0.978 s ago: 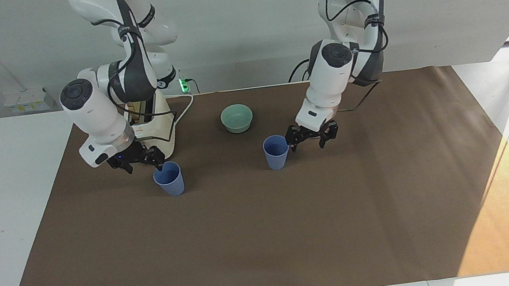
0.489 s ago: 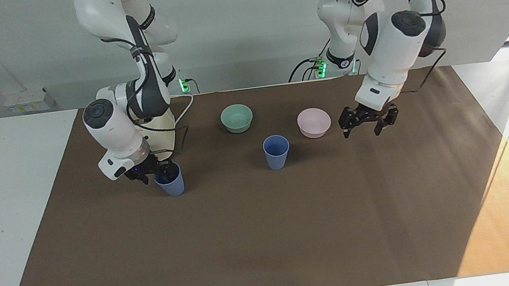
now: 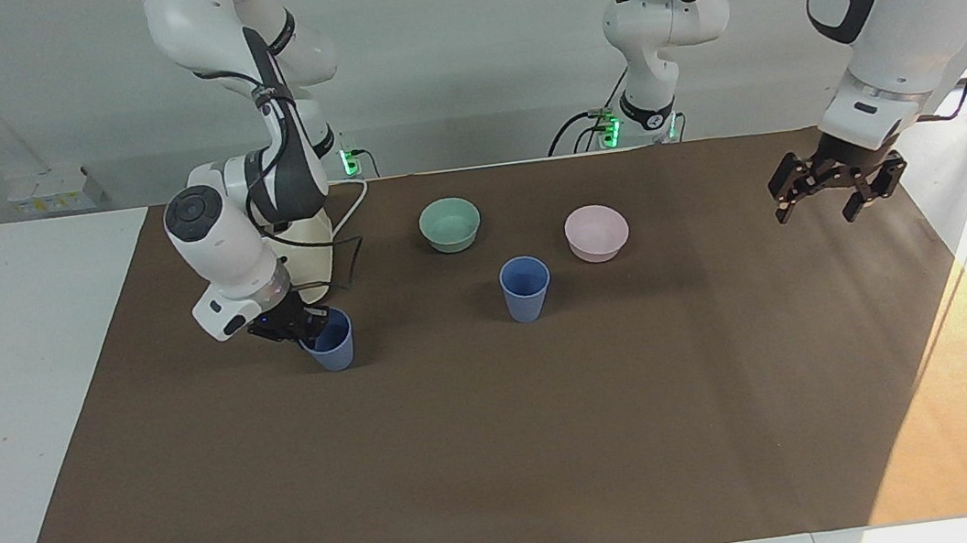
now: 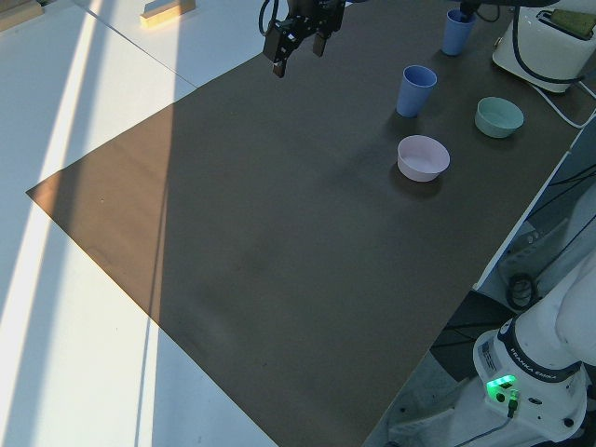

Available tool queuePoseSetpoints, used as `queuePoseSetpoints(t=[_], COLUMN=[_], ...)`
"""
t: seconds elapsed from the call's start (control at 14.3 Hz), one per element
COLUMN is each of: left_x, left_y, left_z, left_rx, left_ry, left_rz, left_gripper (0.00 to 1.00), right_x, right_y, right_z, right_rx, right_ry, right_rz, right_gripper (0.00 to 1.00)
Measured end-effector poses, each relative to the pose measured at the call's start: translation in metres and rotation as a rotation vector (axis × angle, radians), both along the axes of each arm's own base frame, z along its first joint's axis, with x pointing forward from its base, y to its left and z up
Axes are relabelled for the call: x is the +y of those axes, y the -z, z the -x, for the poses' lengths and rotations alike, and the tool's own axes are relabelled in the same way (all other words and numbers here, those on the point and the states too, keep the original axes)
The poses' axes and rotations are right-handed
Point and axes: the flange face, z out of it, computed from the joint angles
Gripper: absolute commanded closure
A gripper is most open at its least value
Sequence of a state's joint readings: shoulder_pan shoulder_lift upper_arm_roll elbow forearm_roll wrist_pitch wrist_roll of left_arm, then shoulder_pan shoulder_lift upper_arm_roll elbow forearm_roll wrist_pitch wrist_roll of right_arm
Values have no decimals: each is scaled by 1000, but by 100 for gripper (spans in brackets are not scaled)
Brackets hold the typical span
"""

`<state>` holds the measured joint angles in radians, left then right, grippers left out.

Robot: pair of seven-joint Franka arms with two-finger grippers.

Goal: Stack blue cups with both arms
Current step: 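Grasp the second blue cup with the right gripper while the left gripper withdraws, then carry the second blue cup with the right gripper over the first cup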

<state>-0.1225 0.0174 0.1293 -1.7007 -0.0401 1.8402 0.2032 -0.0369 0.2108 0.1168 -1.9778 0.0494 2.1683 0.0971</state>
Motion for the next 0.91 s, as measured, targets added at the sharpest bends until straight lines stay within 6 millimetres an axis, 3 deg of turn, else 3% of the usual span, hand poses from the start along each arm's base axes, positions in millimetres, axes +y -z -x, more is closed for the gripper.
queuePoseSetpoints(t=[0.14,0.42,0.63,0.91], left_x=[10,19,28,27], left_y=[-16,-36,-40,-39], left_z=[-2,6,16,18], left_rx=[3,55,100,112], left_ry=[25,24,9,12], left_rz=[-32,-36,-31,-30], left_gripper=[0,0,0,0], right_x=[3,18,75,185], right_y=[-24,-102,-130,-154], right_z=[-6,-21,-19,-8], right_rx=[14,-6,-2,-20], right_ry=[-8,-16,27,53], right_rz=[-1,-4,18,56], right_gripper=[100,100,100,100])
